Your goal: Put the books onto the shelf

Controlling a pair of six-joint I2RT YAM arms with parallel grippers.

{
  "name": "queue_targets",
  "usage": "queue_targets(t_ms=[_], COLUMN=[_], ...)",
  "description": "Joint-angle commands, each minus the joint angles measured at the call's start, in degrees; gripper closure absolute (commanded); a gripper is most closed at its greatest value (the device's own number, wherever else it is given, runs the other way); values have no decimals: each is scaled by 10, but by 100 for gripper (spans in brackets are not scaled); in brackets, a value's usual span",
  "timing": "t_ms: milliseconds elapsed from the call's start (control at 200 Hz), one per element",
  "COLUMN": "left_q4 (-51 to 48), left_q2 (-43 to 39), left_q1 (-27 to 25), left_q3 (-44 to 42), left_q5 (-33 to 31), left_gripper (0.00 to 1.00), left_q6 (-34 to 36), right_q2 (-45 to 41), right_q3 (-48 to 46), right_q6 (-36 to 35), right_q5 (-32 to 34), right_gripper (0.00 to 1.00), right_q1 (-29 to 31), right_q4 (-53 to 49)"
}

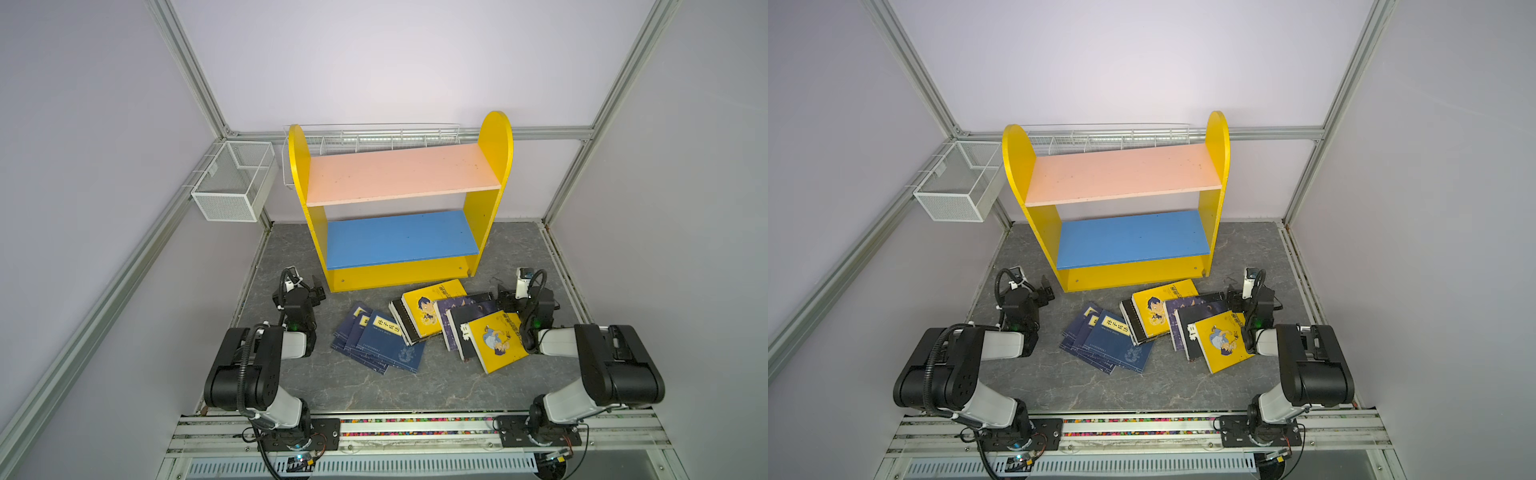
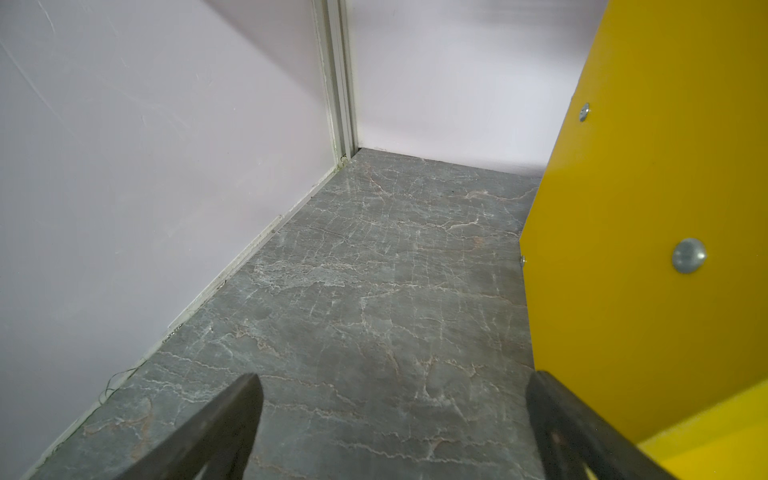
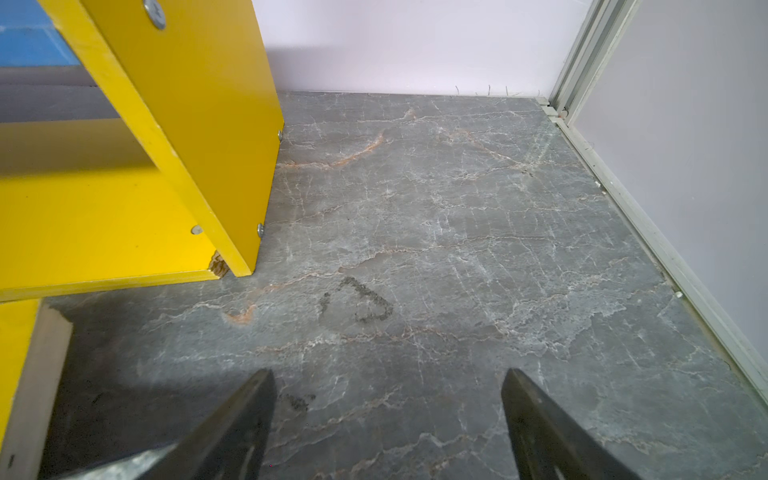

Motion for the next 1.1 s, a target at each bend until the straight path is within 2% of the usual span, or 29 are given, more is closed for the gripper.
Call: queue_targets(t_ms=[0, 760, 865, 925, 970, 1035, 1095], left_q4=[14, 16, -88, -160, -204, -247, -302], left_q2=[4, 4, -54, -94, -126, -162, -200], left_q1=[2, 3, -17, -29, -35, -51, -67], left_q3=[-3, -3, 28, 50, 56, 54, 54], left_q5=[5, 5, -54, -82, -102, -168, -219], left_gripper=[0, 0, 0, 0, 0, 0, 0], left_q6=[7, 9, 11, 15, 3, -36, -82], right_q2=[-5, -6, -10, -31, -53, -79, -94], right_q3=[6, 7, 9, 28, 50, 95, 113], right_q6=[-9, -6, -6, -4, 1, 30, 65], right_q5=[-6, -7, 3, 23, 69, 105, 136], right_gripper=[12, 12, 12, 12, 12, 6, 6], right_q1=[-3, -4, -1, 3, 15, 20, 23], right_q4=[5, 3, -1, -56, -122, -235, -290])
